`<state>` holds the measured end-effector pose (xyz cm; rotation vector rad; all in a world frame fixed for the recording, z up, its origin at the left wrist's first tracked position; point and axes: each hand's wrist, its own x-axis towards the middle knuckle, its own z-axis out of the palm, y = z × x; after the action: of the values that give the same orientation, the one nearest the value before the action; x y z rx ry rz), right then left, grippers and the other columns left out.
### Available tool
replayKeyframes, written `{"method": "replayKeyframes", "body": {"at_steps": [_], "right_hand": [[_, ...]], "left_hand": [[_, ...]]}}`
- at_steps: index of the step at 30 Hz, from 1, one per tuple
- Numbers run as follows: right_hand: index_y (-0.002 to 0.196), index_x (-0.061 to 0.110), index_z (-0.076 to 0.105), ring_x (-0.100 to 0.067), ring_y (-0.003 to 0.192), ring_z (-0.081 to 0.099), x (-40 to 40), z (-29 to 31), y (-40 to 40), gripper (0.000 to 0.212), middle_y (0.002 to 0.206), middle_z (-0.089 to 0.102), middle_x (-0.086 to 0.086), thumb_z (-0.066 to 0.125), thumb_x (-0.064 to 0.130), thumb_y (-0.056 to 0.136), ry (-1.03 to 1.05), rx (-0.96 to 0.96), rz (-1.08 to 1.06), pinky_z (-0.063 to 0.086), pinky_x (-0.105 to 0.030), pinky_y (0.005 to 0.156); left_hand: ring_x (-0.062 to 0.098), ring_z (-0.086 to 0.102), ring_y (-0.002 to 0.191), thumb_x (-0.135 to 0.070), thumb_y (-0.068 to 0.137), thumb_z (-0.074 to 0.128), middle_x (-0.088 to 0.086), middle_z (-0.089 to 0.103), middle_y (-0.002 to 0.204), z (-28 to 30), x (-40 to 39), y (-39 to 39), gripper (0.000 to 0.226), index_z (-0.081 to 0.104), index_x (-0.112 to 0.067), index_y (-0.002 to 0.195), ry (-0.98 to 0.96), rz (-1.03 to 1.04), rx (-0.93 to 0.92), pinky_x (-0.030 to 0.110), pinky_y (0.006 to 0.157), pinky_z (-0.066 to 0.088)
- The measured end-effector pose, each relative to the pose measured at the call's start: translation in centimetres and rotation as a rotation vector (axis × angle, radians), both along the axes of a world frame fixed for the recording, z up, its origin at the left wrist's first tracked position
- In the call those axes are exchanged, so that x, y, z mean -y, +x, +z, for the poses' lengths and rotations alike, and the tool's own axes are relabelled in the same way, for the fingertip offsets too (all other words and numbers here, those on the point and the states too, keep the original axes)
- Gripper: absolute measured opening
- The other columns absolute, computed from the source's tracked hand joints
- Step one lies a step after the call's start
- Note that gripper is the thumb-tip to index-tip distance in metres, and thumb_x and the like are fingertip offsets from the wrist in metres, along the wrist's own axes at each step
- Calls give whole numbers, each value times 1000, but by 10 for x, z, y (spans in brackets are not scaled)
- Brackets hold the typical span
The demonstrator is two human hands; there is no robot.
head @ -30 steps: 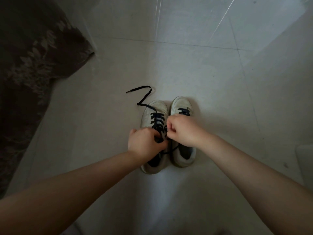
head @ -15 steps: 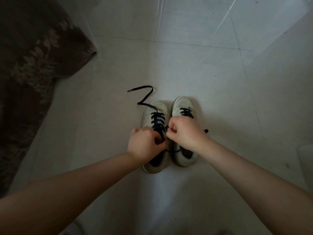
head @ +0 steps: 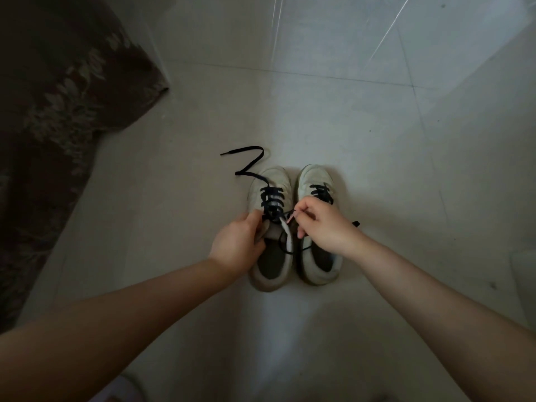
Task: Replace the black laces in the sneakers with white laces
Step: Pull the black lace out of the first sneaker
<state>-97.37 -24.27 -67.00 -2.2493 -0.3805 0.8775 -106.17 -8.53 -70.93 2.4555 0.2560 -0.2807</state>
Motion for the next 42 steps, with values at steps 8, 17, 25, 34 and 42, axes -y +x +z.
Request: {"method": "replayKeyframes", "body": {"at_steps": [8, 17, 25, 34, 42], "right_hand": [[76, 26, 53, -13, 55, 46, -5, 0, 16, 20, 59, 51, 7, 46, 26, 95, -40, -53, -63, 39, -31, 58], [80, 19, 68, -7, 67, 60, 1, 4, 5, 4, 65, 61, 12, 69, 18, 84, -152, 26, 167, 47, -25, 71], [94, 17, 60, -19, 80, 60, 18, 18, 30, 5, 85, 62, -2, 59, 13, 90, -117, 183, -144, 48, -31, 83], [84, 19, 62, -2, 39, 53, 2, 8, 7, 9, 71, 68, 4, 66, 26, 88, -143, -108, -10, 43, -18, 50], [69, 18, 61, 3, 33, 46, -1, 13, 19, 23, 62, 62, 3, 59, 12, 91, -32, 82, -220, 41, -16, 44]], "left_hand": [[32, 56, 86, -14, 82, 59, 10, 54, 99, -1, -2, -1, 24, 51, -10, 105, -9, -14, -2, 38, 67, 44], [31, 57, 86, -18, 84, 58, 8, 52, 100, 3, -1, 1, 21, 47, -11, 101, 24, -97, -13, 34, 62, 41], [36, 56, 98, -14, 86, 53, 12, 52, 109, 9, 2, 8, 30, 44, -10, 114, 138, -142, -130, 39, 70, 43], [33, 55, 99, -18, 85, 56, 12, 53, 110, 9, 0, 8, 36, 46, -10, 119, 73, -119, -120, 34, 69, 40], [35, 56, 100, -16, 86, 56, 13, 52, 111, 7, -2, 6, 37, 45, -8, 121, 59, -124, -122, 37, 73, 41]]}}
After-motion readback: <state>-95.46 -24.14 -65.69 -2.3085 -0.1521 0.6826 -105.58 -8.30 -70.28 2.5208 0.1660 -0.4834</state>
